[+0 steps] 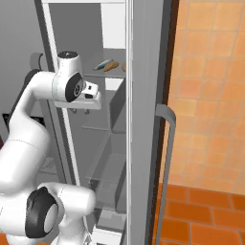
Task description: Place one sweet potato and one fish in each tupperware on the nearby counter, to pack two identical lunches.
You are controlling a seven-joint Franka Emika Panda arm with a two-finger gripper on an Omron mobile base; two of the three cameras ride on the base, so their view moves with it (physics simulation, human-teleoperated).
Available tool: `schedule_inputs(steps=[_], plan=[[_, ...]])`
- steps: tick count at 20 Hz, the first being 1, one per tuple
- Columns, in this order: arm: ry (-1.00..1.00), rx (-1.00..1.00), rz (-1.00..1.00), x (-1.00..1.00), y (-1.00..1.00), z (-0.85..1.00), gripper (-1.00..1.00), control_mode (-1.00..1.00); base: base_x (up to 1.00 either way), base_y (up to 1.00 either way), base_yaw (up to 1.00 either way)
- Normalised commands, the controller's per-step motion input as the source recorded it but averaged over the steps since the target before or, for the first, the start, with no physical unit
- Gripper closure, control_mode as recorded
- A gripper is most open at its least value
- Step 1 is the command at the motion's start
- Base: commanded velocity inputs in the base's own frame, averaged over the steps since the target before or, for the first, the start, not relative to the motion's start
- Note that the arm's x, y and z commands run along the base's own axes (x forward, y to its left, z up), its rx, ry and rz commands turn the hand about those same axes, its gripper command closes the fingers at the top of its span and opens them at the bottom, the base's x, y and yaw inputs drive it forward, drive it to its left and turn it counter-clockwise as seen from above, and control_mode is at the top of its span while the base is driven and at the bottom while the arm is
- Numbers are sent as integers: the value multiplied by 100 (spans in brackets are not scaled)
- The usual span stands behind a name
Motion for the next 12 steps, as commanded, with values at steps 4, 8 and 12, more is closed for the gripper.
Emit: schedule_inputs(steps=[4,8,12], plan=[[-20,0,0,-16,-26,9,-100,-100,0,0,0],[-31,0,-2,-1,-43,32,-100,-100,0,0,0],[-25,0,0,0,-15,34,-100,-100,0,0,0]])
